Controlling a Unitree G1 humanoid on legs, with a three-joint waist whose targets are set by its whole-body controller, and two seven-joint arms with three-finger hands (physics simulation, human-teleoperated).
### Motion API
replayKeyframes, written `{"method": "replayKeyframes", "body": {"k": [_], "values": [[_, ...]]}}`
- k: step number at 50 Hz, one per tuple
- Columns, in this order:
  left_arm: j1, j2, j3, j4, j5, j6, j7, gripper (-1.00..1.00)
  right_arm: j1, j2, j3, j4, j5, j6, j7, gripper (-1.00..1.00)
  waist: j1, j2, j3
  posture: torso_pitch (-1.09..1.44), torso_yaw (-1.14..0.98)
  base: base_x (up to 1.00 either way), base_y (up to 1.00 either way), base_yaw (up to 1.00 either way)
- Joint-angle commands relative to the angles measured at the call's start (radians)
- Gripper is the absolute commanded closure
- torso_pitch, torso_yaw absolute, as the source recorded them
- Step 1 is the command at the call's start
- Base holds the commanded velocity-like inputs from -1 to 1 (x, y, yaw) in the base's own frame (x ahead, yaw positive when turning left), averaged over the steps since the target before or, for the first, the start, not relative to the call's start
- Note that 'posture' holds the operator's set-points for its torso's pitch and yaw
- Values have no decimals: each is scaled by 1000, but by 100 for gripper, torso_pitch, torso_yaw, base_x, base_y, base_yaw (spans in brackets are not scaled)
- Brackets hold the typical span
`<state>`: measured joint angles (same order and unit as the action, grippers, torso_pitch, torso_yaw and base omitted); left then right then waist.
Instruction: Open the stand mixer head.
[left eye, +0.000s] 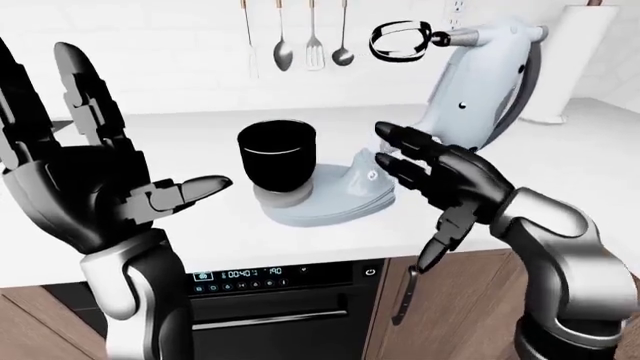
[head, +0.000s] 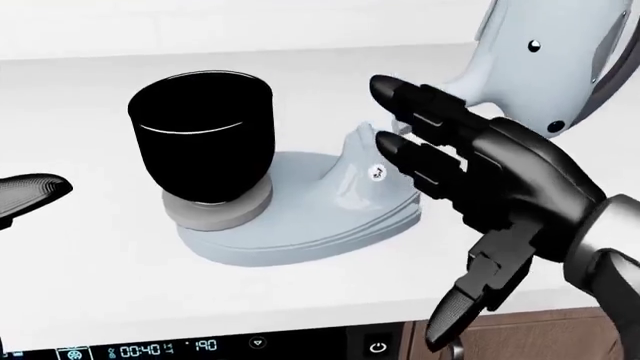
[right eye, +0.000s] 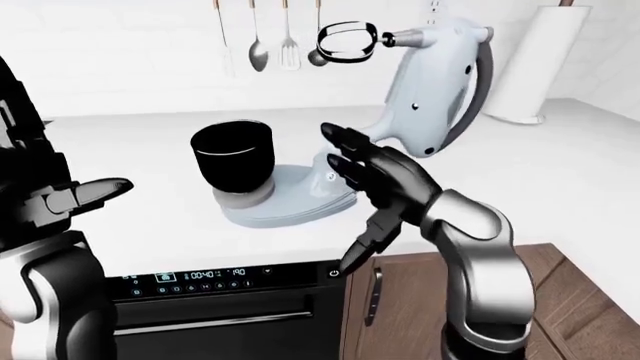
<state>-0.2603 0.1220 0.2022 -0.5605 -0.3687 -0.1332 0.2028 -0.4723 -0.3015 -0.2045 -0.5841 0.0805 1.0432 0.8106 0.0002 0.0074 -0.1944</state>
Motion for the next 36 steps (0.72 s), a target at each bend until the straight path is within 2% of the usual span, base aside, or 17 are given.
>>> {"method": "replayKeyframes", "body": {"k": [1,6,10,12,15,18,22,25,28,31,33,36], "values": [[-22,7,0,-25,3,-12,-6,-100,-31,-1,-27,-72,72,39,-41,-100,0,0,-11,-24,0,0,0,0],[-20,5,-1,-24,5,-13,-8,-100,-49,6,-80,-157,217,127,-136,-100,1,-1,-9,-24,0,0,0,0],[-21,5,-2,-24,5,-13,-8,-100,-85,32,-148,-176,393,167,-267,-100,0,-1,-9,-24,0,0,0,0],[-20,3,-5,-25,7,-13,-9,-100,-104,49,-197,-181,525,167,-356,-100,0,-1,-8,-24,0,0,0,0],[-21,1,-8,-26,9,-12,-9,-100,-108,25,-228,-172,747,130,-513,-100,1,-2,-7,-24,0,0,0,0],[-23,2,-7,-28,9,-9,-9,-100,-80,-48,-194,-147,924,27,-649,-100,1,-4,-5,-24,0,0,0,0],[-25,3,-8,-30,10,-6,-8,-100,-75,-113,-162,-110,1144,-101,-816,-100,-1,-6,-5,-24,0,0,0,0],[-31,5,-7,-28,10,-3,-7,-100,-70,-156,-134,-92,1210,-170,-867,-100,-2,-8,-3,-24,0,0,0,0],[-33,4,-9,-28,12,-2,-7,-100,-74,-171,-126,-74,1263,-210,-907,-100,-2,-11,-2,-24,0,0,0,0],[-34,4,-11,-28,13,-2,-6,-100,-78,-174,-125,-60,1323,-245,-952,-100,-3,-13,-1,-24,0,0,0,0],[-33,5,-9,-28,13,-2,-7,-100,-98,-176,-125,-59,1440,-289,-1032,-100,-3,-14,-1,-24,0,0,0,0],[-32,5,-9,-31,13,-1,-8,-100,-89,-177,-104,-60,1477,-334,-1079,-100,-3,-15,1,-24,0,0,0,0]]}}
